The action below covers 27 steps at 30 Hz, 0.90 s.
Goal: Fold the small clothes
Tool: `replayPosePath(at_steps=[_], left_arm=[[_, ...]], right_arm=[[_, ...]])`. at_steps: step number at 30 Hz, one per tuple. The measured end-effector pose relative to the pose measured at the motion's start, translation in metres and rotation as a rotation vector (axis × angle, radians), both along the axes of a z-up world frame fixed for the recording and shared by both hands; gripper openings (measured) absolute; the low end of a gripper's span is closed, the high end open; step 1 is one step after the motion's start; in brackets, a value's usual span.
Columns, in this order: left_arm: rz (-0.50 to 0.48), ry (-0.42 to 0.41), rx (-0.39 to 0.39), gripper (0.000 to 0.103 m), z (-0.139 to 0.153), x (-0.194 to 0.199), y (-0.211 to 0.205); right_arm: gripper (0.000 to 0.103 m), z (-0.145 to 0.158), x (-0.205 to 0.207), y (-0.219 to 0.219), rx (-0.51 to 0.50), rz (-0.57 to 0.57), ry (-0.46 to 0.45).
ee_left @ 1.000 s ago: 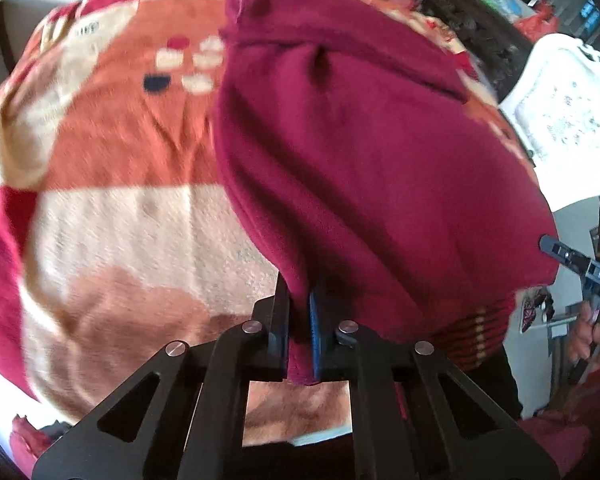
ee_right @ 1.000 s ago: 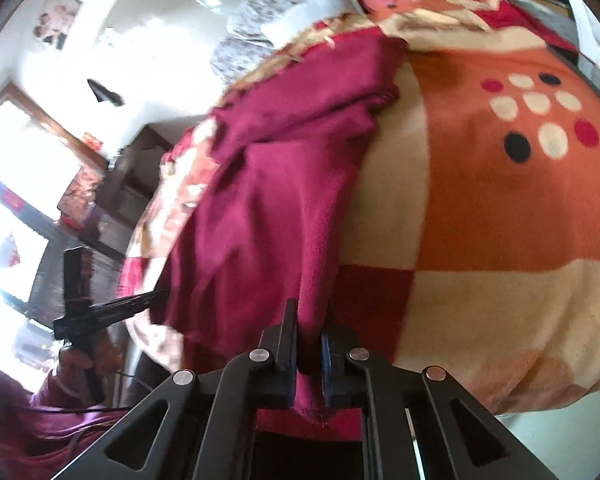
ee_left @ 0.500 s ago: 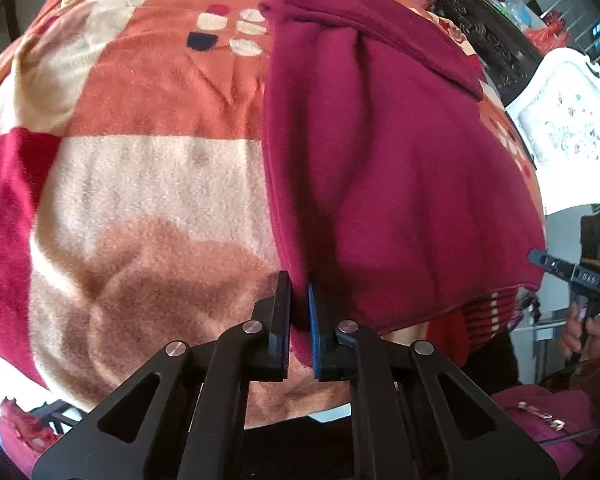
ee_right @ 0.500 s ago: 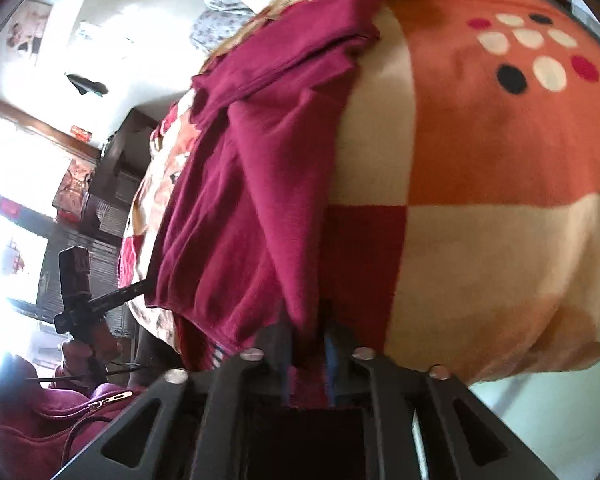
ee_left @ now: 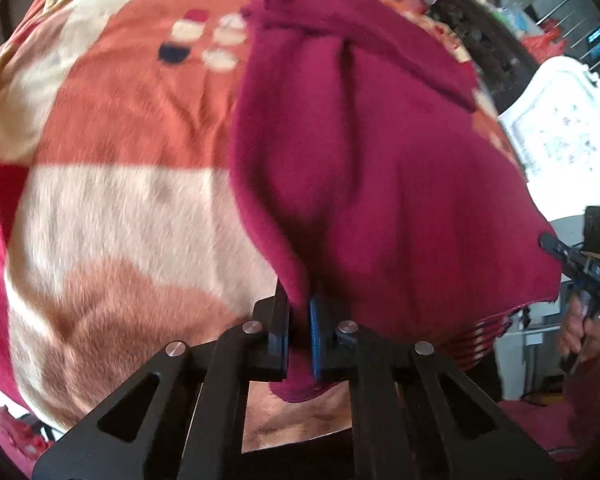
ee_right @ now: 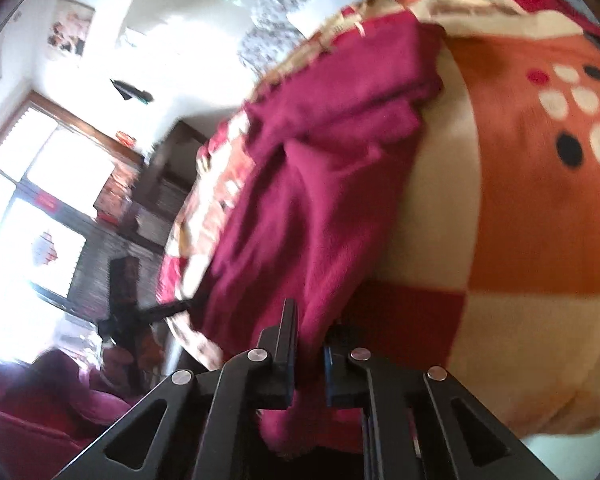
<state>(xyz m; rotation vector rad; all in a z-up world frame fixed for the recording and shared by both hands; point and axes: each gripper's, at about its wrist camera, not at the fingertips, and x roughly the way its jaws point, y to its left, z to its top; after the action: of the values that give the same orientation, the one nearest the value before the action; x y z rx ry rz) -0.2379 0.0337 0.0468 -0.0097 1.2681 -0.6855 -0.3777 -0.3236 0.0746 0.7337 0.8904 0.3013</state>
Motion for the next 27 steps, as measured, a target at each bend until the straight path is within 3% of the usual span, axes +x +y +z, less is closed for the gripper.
replayPosePath(at_steps=[6,13,17,21,24,27], left_arm=[[0.033,-0.117,-0.110,0.006,0.055,0.042,-0.013],[0.083,-0.226,-0.185,0.006,0.097,0.119,-0.052],[0.120,-0.229,-0.207,0.006,0.103,0.176,-0.081],[0.169,-0.238,-0.165,0.007,0.097,0.227,-0.107],[0.191,-0.226,-0.121,0.006,0.088,0.259,-0.121],[0.213,-0.188,-0.133,0.006,0.076,0.275,-0.124]], right_arm=[[0.009,0.037,0.039,-0.025,0.055,-0.037,-0.147],[0.009,0.063,0.123,-0.065,-0.003,-0.112,-0.231],[0.009,0.061,0.179,-0.098,0.020,-0.166,-0.213],[0.009,0.048,0.222,-0.123,0.027,-0.208,-0.181],[0.009,0.035,0.248,-0.139,0.020,-0.241,-0.134],[0.009,0.021,0.266,-0.151,0.025,-0.267,-0.062]])
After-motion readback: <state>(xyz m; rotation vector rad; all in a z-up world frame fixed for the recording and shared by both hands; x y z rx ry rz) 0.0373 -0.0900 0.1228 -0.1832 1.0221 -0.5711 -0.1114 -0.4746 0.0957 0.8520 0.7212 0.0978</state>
